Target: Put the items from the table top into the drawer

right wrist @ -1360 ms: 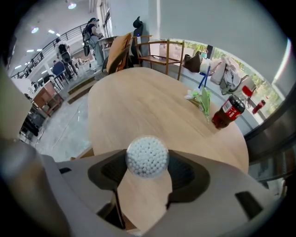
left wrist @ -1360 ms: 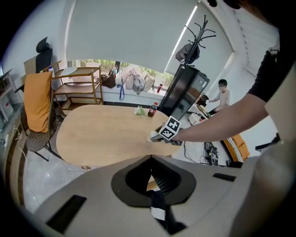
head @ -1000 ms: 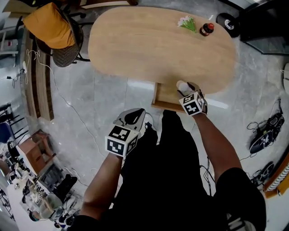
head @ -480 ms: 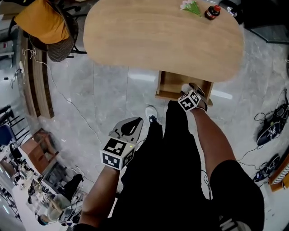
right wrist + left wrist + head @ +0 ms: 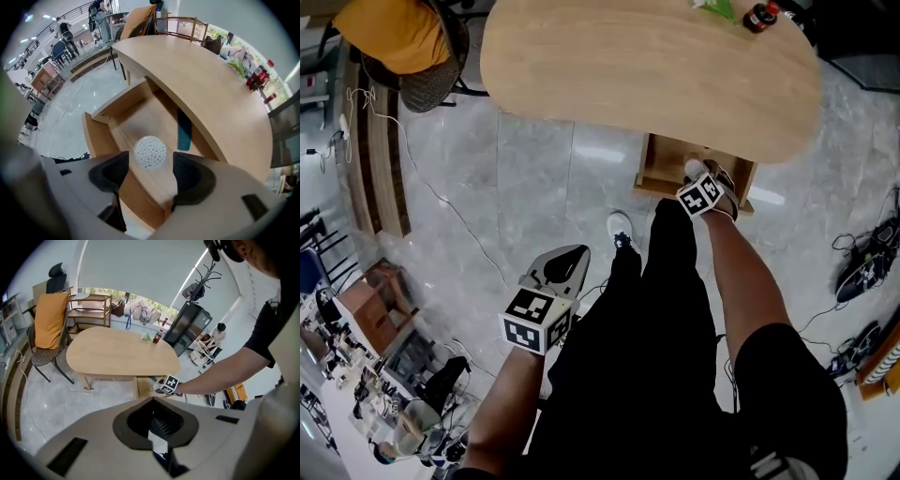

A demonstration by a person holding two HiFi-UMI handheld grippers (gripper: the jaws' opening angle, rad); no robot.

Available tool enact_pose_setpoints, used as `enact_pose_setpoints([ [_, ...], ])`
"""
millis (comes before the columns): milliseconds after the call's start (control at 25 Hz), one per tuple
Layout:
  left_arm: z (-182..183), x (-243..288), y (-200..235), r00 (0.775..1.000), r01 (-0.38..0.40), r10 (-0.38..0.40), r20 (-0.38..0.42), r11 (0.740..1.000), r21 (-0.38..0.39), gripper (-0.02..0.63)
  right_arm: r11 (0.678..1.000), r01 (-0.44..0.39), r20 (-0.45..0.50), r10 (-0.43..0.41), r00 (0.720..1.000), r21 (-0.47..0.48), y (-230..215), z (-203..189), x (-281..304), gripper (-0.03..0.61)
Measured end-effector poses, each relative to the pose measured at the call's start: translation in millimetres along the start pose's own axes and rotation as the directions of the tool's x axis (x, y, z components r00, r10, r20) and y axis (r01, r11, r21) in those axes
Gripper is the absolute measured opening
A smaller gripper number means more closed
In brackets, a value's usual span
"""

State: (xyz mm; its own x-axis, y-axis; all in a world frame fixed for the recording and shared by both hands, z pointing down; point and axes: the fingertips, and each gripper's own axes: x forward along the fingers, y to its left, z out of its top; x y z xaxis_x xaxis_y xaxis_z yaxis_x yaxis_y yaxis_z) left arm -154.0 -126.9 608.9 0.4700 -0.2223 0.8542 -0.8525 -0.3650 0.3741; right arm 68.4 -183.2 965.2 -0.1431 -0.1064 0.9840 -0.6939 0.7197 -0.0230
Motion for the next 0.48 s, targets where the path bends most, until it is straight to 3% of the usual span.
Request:
enact_pose_setpoints([
  [240, 14.5, -32.2, -13.4, 0.996, 0.034, -0.038, 0.083, 0.998, 0.056, 0.005, 0.998, 0.03, 0.005, -0.03, 1.0, 0.048, 16.7, 0.4, -60.3, 0.27],
  [480, 32.4, -86.0, -45.3, 0.973, 0.085, -0.122, 0.194, 0.978, 0.19, 0.005, 0.986, 0.043, 0.177, -0.072, 0.982, 0.163, 38.8, 21.4, -186.7, 0.268],
])
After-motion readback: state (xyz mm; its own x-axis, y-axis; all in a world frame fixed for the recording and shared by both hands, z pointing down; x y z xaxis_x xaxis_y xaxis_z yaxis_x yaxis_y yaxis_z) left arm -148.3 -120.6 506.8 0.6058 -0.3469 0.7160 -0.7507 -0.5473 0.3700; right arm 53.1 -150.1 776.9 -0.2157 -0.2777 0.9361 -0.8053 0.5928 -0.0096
